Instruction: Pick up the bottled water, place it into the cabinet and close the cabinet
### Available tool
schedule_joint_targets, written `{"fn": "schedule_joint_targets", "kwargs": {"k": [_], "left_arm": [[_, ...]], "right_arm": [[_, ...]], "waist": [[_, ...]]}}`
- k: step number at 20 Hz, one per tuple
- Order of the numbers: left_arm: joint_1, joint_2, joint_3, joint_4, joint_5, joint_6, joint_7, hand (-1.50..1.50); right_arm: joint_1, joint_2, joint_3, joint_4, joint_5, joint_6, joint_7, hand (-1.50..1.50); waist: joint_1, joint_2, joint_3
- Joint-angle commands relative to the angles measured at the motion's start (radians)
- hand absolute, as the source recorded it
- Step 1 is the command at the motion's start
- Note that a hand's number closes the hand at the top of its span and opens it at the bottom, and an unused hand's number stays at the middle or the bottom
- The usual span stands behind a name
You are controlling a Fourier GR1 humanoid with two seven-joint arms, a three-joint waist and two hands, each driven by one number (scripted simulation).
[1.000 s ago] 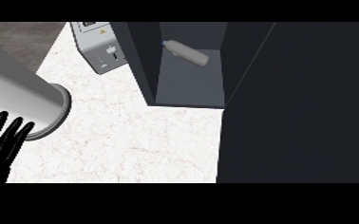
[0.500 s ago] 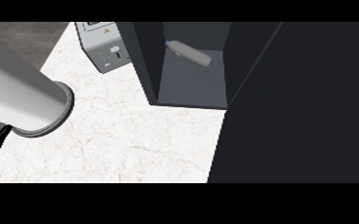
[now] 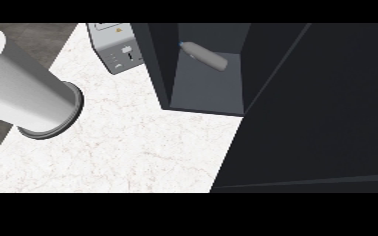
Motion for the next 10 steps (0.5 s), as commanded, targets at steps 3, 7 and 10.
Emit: {"fn": "schedule_joint_targets", "kwargs": {"k": [3, 7, 10], "left_arm": [[0.027, 0.031, 0.051, 0.022, 0.029, -0.069, -0.008, -1.5], [0.048, 0.029, 0.069, 0.024, 0.036, -0.089, -0.019, -1.5], [0.053, 0.038, 0.071, 0.022, 0.03, -0.119, -0.021, -1.5]], "right_arm": [[-0.188, 0.145, 0.095, -0.024, 0.12, -0.163, 0.113, 1.5], [-0.255, 0.246, 0.121, 0.022, 0.141, -0.249, 0.17, 1.5], [-0.354, 0.286, 0.143, 0.101, 0.117, -0.236, 0.239, 1.5]], "waist": [[0.023, 0.008, 0.002], [0.021, 0.012, 0.005], [0.049, 0.025, 0.006]]}}
